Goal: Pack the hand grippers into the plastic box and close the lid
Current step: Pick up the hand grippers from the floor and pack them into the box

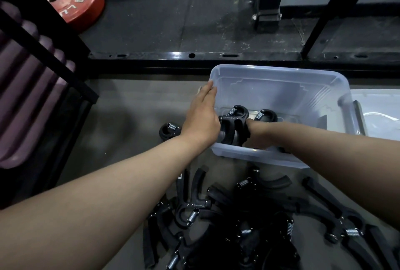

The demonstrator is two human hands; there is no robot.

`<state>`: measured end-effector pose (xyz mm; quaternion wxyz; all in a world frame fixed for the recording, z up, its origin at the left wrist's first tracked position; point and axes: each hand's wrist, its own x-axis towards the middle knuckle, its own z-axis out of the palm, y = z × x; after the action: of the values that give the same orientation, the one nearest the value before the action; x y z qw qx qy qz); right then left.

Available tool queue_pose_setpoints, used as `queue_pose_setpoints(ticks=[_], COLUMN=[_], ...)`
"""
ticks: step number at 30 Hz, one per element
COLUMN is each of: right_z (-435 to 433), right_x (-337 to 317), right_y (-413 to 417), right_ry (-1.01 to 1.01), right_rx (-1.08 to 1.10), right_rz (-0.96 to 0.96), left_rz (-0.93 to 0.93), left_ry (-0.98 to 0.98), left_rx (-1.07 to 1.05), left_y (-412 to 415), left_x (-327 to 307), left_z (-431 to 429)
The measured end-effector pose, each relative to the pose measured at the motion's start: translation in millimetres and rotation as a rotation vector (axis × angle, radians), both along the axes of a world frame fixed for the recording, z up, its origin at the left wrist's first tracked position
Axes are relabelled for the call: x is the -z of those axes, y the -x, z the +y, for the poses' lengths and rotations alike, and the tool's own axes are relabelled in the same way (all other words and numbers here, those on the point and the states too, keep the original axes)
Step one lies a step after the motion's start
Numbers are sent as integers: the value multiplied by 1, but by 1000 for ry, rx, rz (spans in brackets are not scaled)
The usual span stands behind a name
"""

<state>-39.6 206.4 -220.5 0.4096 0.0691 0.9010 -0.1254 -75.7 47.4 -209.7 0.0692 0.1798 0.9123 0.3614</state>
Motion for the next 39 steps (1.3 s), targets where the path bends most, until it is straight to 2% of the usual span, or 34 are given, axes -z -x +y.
queue_pose_setpoints(ticks=[3, 6, 9, 12, 14, 16, 19, 21, 27, 34, 39], right_z=[4, 8, 6, -14, -34, -54, -73, -79, -80, -81, -81], right_x=[4, 7, 3, -16, -30, -35, -31, -26, -23, -21, -22], right_y=[-2, 1, 14, 19, 13, 3, -3, -5, -7, -5, -5], right_ry=[52, 110, 93, 305, 385, 410, 325, 267, 235, 232, 250], right_rx=[73, 243, 226, 366, 280, 146, 76, 49, 27, -38, -25], right_rz=[12, 62, 341, 610, 710, 721, 670, 668, 700, 745, 745], left_rz=[0, 2, -2, 33, 55, -1, -87, -106, -197, -200, -242], left_ry=[-4, -13, -47, -61, -54, -115, -176, -100, 380, 560, 755], left_rx=[-6, -8, 0, -40, -123, -180, -288, -331, -253, 18, 64], left_y=[0, 1, 1, 0, 1, 1, 0, 1, 12, 14, 14], left_x=[0, 1, 1, -1, 1, 5, 16, 25, 59, 83, 90], left_z=[1, 1, -1, -4, -9, -16, -35, -52, -93, -104, -105])
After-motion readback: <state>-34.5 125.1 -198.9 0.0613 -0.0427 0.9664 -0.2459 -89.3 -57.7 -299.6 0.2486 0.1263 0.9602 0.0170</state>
